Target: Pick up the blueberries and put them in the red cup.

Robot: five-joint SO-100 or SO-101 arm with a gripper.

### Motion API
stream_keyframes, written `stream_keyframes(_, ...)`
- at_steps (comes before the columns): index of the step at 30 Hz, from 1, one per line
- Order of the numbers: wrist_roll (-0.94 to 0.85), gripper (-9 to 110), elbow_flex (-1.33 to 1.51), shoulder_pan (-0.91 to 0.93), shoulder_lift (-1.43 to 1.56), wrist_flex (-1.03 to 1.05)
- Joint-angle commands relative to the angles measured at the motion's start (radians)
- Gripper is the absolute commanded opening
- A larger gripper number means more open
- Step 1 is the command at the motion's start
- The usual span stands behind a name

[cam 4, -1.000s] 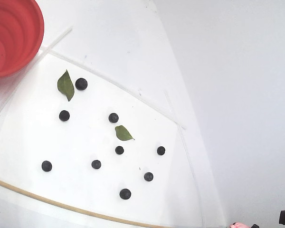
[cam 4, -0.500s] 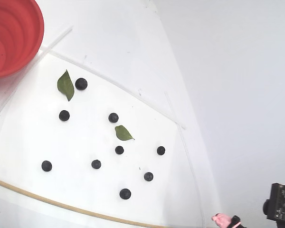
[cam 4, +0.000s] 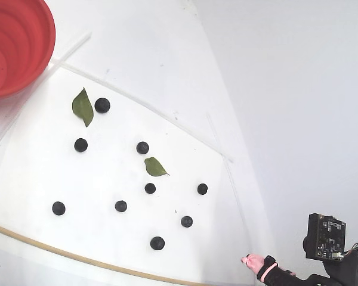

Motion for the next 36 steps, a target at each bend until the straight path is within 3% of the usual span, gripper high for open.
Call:
stream_keyframes(1, -0.017, 16, -0.048, -0.032, -0.018, -0.04)
stream_keyframes(36, -0.166, 16, 0.011, -0.014, -0.316, -0.337)
